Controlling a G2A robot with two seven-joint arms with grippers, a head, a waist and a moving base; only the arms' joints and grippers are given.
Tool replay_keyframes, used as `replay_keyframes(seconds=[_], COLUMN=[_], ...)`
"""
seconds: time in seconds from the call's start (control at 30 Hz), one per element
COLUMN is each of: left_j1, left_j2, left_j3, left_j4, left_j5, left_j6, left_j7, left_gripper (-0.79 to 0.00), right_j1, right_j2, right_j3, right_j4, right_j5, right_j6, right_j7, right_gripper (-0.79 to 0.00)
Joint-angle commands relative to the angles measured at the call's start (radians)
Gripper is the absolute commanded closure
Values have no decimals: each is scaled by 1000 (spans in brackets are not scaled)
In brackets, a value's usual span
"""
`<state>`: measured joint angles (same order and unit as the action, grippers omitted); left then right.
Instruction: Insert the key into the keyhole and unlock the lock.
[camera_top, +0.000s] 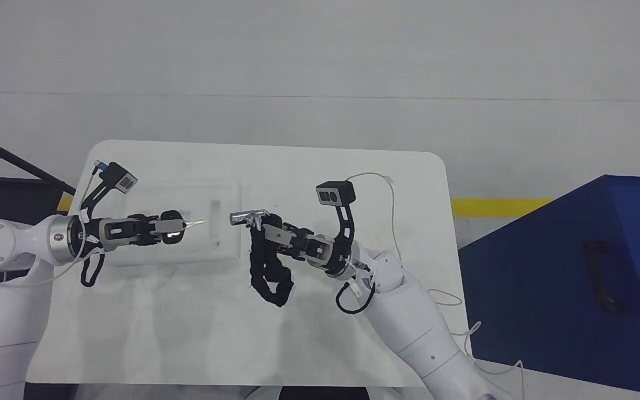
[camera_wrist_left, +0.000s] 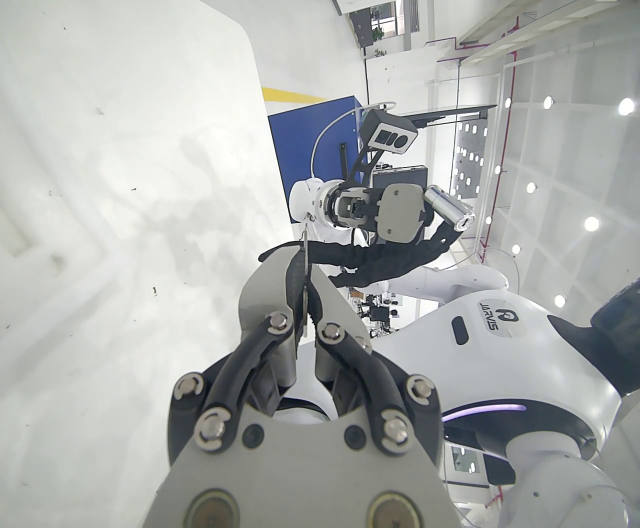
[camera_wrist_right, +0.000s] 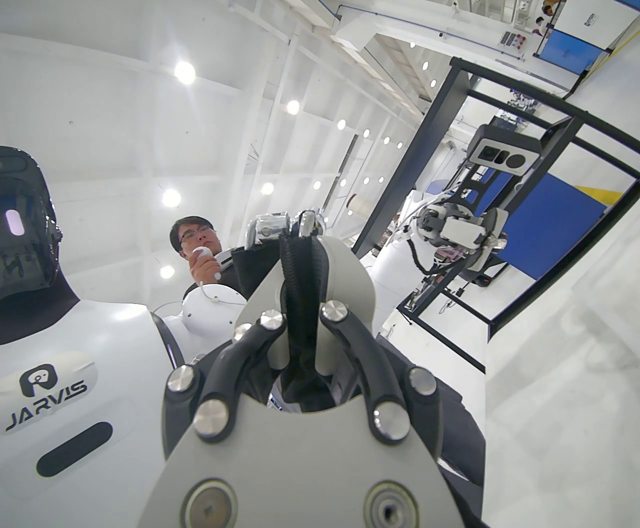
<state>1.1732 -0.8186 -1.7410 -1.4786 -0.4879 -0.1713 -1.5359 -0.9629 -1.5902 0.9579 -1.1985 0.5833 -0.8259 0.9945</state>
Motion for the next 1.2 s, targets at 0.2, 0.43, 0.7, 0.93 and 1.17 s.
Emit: replay_keyframes(seconds=[0.2,0.43,0.7,0.93,1.17], left_j1=[4,5,5,18,43], left_j2=[11,59,59,57,64], left_j3=[22,55,55,64,45], left_j4=[-20,-47,-47,-62,-68], left_j5=[-77,-74,-74,-105,-141], left_j6=[129,158,158,180,153], left_j7=[0,0,0,14,2], left_gripper=[0,0,0,0,0], right_j1=[21,48,48,43,-9], right_j2=[10,8,8,19,29], right_j3=[-3,2,2,-14,-25], right_j4=[80,185,185,148,69], right_j5=[-7,110,110,-120,-248], right_j6=[189,299,299,252,245], right_j7=[37,93,93,0,-99], right_gripper=[0,0,0,0,0])
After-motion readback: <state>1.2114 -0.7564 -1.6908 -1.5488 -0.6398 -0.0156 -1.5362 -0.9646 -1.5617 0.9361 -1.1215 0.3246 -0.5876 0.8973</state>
